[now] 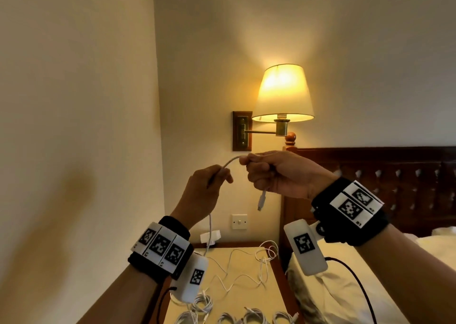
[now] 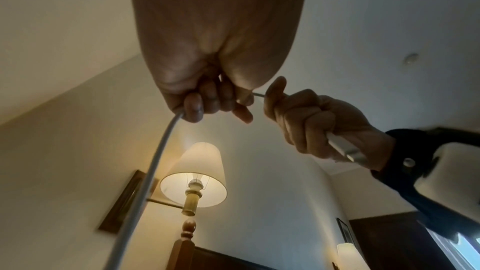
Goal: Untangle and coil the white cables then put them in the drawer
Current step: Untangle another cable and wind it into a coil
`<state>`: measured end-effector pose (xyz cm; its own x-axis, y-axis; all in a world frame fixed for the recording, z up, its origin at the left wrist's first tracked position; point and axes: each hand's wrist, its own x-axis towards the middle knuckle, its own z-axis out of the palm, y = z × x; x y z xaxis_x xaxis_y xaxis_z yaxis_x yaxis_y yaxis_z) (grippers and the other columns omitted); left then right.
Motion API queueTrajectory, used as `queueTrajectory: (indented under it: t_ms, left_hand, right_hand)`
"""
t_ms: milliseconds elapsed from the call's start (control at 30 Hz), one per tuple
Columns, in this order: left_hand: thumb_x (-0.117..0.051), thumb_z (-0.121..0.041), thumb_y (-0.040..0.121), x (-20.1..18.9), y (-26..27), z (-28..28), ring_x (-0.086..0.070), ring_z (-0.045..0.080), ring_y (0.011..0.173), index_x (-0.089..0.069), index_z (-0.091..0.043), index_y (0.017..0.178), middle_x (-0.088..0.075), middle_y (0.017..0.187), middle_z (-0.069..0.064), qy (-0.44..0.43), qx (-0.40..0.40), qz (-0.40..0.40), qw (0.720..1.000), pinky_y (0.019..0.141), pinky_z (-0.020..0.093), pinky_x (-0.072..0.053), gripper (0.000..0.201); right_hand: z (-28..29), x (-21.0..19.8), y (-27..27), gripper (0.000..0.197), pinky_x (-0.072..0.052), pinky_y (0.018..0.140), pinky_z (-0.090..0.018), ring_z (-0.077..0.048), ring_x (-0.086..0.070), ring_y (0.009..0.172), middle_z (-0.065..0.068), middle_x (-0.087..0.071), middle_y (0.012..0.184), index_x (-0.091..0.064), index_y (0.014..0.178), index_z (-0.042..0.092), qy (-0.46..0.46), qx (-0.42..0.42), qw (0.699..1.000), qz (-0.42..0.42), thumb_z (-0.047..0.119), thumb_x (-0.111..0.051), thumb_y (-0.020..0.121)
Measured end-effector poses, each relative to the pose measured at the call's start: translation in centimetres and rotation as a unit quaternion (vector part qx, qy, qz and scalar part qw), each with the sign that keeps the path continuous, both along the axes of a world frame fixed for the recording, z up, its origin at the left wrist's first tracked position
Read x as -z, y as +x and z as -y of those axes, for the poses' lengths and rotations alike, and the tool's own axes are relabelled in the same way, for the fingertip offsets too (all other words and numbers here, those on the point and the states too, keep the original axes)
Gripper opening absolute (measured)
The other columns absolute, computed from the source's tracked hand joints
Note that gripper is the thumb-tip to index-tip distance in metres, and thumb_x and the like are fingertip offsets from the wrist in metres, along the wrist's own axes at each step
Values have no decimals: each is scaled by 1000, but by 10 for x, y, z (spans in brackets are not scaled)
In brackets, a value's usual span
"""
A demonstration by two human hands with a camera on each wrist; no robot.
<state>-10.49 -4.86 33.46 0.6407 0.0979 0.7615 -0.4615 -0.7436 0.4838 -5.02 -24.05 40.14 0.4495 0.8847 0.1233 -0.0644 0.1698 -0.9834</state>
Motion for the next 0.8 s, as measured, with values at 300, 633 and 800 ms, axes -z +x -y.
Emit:
queueTrajectory:
  t_ms: [300, 633, 800]
  left_hand:
    - [-42, -30, 102, 74, -14, 11, -37, 7, 48, -56, -19, 69, -43, 52, -10, -130, 88, -222, 962, 50, 35, -38, 38]
    - [-46, -26, 100, -50, -55, 53, -50, -1, 51, -52, -35, 67, -50, 57, -14, 144, 56, -45, 987, 52, 10, -38, 34]
    - [-47, -29, 100, -55, -30, 36, -49, 3, 52, -43, -38, 63, -43, 52, -17, 168, -19, 70, 983, 51, 10, -33, 38]
  right_hand:
    - [11, -10, 13, 27, -48, 54, -19, -9, -52, 60, -2, -58, 73, -60, 98, 5, 144, 126, 981, -36, 12, -35, 104]
    - [-6, 15, -8, 30, -55, 67, -22, -14, -71, 76, -4, -73, 81, -67, 103, 2, 23, 175, 960, 219, 16, -41, 103]
    - [-6, 18, -12, 35, -57, 70, -27, -20, -70, 74, -10, -72, 80, -66, 100, 3, 41, 161, 966, 196, 15, -33, 105]
